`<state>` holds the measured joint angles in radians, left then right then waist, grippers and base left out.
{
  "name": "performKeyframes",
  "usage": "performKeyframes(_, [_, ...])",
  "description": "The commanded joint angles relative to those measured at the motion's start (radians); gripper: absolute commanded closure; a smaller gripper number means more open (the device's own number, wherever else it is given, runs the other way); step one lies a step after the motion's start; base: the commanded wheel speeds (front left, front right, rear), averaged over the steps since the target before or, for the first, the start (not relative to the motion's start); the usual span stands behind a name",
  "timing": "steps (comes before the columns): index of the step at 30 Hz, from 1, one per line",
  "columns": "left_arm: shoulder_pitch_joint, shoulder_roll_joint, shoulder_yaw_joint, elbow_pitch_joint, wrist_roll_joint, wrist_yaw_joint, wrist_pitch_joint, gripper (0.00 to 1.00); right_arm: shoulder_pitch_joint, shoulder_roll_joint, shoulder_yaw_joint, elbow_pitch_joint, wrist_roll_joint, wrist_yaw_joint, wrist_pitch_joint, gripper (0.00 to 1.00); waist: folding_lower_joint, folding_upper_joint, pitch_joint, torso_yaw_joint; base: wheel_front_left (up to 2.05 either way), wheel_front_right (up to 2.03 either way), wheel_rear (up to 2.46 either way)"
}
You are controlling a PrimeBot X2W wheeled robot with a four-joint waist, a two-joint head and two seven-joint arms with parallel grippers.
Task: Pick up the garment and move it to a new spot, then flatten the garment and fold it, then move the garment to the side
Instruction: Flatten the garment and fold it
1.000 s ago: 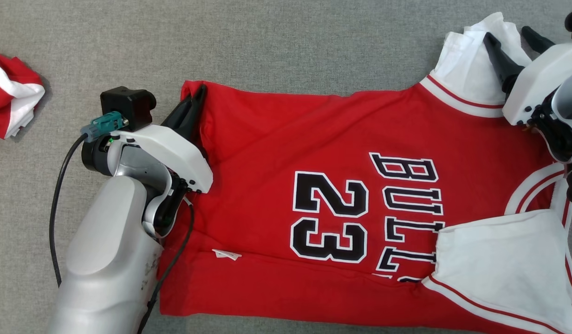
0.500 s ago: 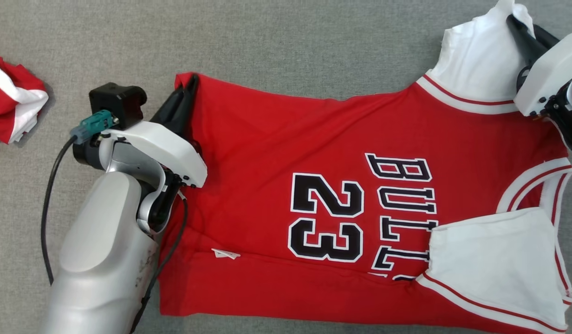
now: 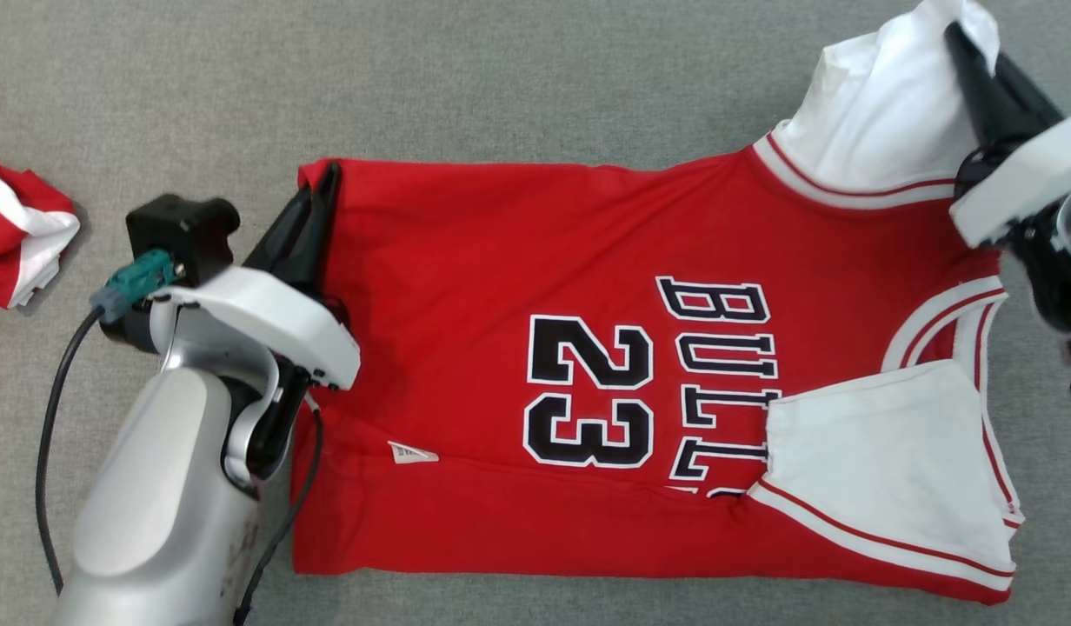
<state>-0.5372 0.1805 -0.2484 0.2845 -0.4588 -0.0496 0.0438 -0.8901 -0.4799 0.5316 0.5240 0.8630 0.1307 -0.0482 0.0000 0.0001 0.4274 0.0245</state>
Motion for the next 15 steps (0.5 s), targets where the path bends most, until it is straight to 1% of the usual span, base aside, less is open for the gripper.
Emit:
performKeyframes(1, [0.016,0.011,0.006,-0.013,-0.005,0.007,0.0,1.0,0.027,-0.007,0.0,-0.016,0.01,0.0,-0.012,1.0,0.0,-0.0001,-0.013,-0.009,0.0,0.0,0.0])
performKeyframes(8, [0.188,0.044,0.036,-0.154,-0.028,0.044,0.002,1.0,0.258,-0.03,-0.005,-0.212,0.14,0.0,-0.086,1.0,0.0,-0.0001,-0.076,-0.051,0.0,0.0,0.0])
performKeyframes(11, [0.271,0.053,0.05,-0.216,-0.049,0.062,0.017,1.0,0.367,-0.025,-0.009,-0.271,0.187,0.0,-0.115,1.0,0.0,-0.0001,-0.098,-0.069,0.0,0.0,0.0])
performKeyframes(15, [0.363,0.055,0.067,-0.272,-0.085,0.075,0.039,1.0,0.498,-0.013,-0.017,-0.314,0.251,0.0,-0.147,1.0,0.0,-0.0001,-0.114,-0.085,0.0,0.0,0.0])
